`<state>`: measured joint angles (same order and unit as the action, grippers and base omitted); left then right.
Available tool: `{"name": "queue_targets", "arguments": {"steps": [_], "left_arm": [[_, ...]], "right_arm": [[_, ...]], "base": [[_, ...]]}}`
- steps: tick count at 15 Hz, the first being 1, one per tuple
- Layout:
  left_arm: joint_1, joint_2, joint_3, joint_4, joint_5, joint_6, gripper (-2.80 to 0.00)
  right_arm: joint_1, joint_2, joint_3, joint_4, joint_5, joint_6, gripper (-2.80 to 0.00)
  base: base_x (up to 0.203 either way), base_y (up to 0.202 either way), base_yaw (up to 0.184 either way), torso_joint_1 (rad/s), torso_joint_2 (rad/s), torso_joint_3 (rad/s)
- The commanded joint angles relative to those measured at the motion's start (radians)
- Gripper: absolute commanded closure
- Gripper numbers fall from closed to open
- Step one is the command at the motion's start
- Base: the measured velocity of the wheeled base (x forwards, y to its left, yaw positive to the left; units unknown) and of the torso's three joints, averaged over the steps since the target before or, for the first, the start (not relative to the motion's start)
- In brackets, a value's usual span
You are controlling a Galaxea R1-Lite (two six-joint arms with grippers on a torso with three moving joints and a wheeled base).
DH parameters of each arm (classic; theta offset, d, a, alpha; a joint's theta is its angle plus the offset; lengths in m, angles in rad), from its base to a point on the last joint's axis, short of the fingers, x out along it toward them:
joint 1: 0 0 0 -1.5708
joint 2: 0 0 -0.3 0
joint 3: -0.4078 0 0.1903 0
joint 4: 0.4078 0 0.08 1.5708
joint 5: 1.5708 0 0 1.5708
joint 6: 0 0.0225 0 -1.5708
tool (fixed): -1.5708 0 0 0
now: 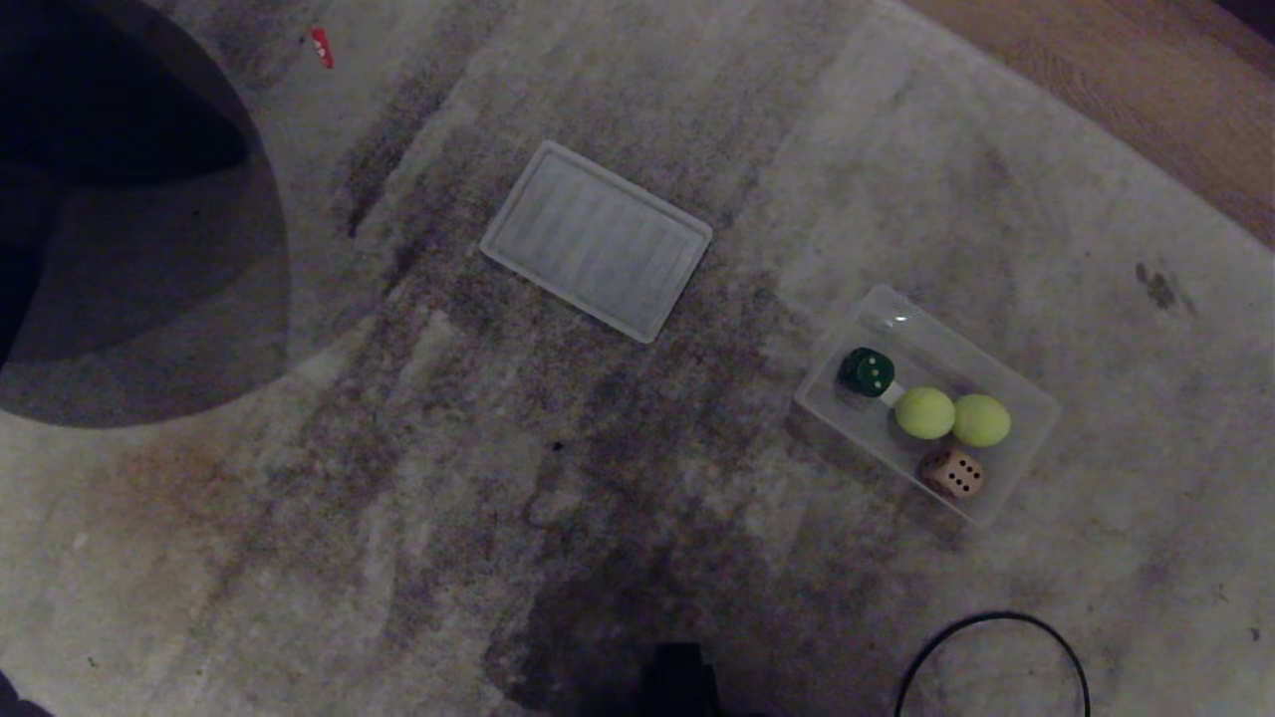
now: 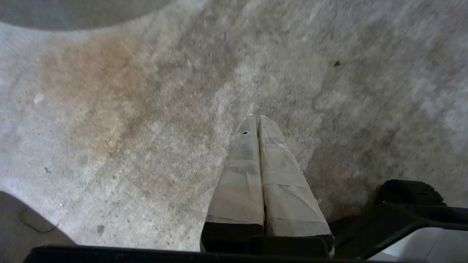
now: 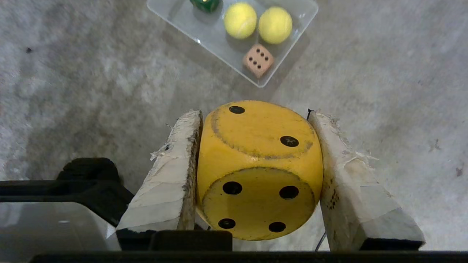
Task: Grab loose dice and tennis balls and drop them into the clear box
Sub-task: Put the toys in the box
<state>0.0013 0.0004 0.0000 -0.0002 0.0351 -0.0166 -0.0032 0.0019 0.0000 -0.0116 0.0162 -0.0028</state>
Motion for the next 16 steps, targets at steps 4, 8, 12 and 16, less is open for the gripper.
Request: {"name": "queue_targets", "arguments": {"steps": [4,8,12,16], "left_arm": [[0.0,0.001,0.002,0.001,0.002,0.001,0.0],[0.0,0.001,0.002,0.002,0.006,-0.009,0.0],[0.0,0.001,0.002,0.002,0.006,-0.009,0.0],[0.0,0.001,0.002,0.001,0.006,-0.01,0.0]], "right_arm": [[0.0,0.0,0.003,0.002,0.001,0.001,0.0],[0.0,0.0,0.0,0.01,-0.001,0.003,0.0],[0.0,0.013,-0.066,0.027,-0.001,0.007,0.0],[-0.005,0.271,-0.307,0.183,-0.003,0.055,0.0]], "base": [[0.0,0.0,0.0,0.002,0.0,-0.171],[0.0,0.0,0.0,0.002,0.0,-0.036],[0.0,0.0,0.0,0.0,0.0,0.0],[0.0,0.0,0.0,0.0,0.0,0.0]]}}
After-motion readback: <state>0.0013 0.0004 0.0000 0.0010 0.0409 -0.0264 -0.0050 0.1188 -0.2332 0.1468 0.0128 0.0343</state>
